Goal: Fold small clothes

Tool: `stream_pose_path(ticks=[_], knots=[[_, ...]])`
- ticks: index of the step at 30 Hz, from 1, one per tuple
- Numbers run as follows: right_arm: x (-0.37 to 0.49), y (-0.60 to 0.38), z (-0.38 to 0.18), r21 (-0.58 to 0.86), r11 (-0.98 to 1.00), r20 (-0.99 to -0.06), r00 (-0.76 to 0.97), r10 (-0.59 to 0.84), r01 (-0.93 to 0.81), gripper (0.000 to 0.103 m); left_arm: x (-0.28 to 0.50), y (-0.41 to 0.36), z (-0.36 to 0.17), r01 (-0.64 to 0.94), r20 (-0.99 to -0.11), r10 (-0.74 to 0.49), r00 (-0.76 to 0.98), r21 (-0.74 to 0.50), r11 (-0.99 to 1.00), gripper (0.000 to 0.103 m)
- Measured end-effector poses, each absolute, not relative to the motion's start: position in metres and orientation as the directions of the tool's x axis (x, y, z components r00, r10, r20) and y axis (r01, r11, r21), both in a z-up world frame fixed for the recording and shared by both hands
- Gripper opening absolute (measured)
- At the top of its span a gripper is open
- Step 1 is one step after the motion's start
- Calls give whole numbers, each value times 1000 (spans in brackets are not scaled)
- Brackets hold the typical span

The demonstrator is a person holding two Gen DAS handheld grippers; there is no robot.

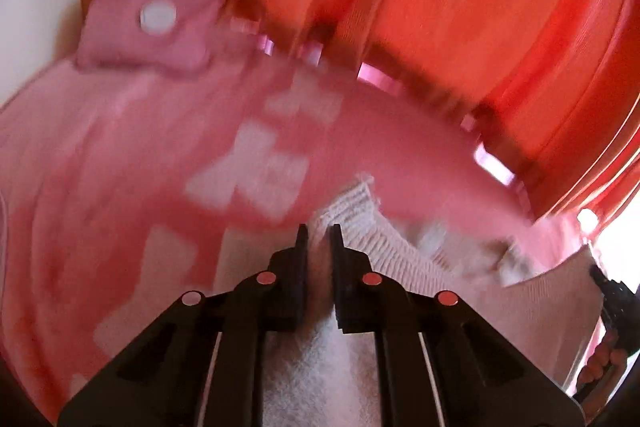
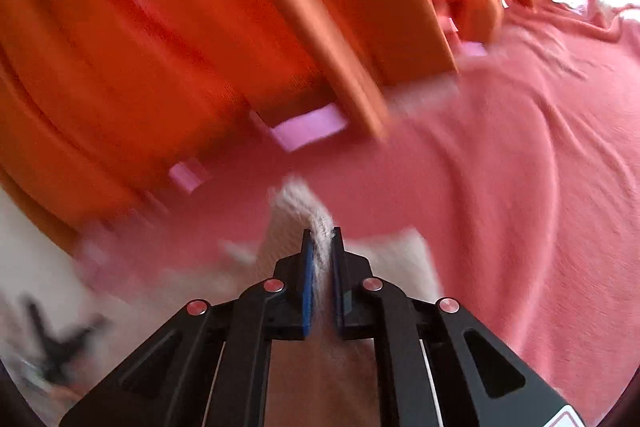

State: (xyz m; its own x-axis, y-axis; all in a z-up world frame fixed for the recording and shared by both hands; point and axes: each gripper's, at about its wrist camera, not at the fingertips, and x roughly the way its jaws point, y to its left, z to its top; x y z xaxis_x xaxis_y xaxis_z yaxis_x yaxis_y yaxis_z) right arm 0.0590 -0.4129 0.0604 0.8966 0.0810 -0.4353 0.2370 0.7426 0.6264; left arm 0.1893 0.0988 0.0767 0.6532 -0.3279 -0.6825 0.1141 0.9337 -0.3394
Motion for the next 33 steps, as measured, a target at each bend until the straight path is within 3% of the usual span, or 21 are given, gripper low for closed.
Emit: stream_pose_path(ticks=[1, 2, 6, 10, 11, 14, 19, 22, 24, 27, 30, 33], knots=[[53, -415, 66, 643, 737, -387, 919, 76, 209, 7, 190, 101, 82, 115, -664, -332, 670, -349, 930, 9], [55, -417, 63, 601, 756, -420, 907, 21, 260, 7, 192, 101, 83, 109, -663, -315, 679, -333, 937, 9], [95, -431, -11, 434, 726, -763, 646, -18, 533, 7, 217, 96, 36, 27, -798, -236, 555, -267, 963, 9], [76, -433, 19, 544, 722, -621, 784, 4, 427, 7, 211, 93, 47, 42, -773, -226, 592, -251, 967, 10], [79, -433, 19, 522, 734, -630, 776, -11, 434, 7, 211, 92, 47, 46, -770, -220, 598, -241, 969, 10], [98, -437, -27, 437, 719, -794, 608, 26, 540, 7, 219, 89, 24, 25, -826, -190, 530, -208, 978, 10], [84, -440, -7, 470, 701, -747, 664, -7, 536, 12, 213, 87, 32, 8, -825, -157, 543, -182, 983, 18], [72, -425, 30, 475, 749, -632, 772, -74, 461, 16, 199, 84, 52, -8, -782, -132, 609, -172, 985, 26], [78, -400, 44, 492, 814, -573, 819, 35, 309, 16, 183, 77, 73, 47, -711, -186, 679, -210, 977, 42], [98, -341, 42, 485, 870, -578, 781, 239, 93, 16, 160, 55, 87, 168, -627, -325, 708, -298, 940, 61], [120, -273, 26, 430, 901, -657, 664, 356, -57, 16, 151, 17, 78, 274, -653, -397, 645, -288, 918, 65], [132, -237, 0, 404, 910, -737, 555, 385, -96, 16, 151, -12, 53, 288, -743, -312, 592, -166, 943, 65]])
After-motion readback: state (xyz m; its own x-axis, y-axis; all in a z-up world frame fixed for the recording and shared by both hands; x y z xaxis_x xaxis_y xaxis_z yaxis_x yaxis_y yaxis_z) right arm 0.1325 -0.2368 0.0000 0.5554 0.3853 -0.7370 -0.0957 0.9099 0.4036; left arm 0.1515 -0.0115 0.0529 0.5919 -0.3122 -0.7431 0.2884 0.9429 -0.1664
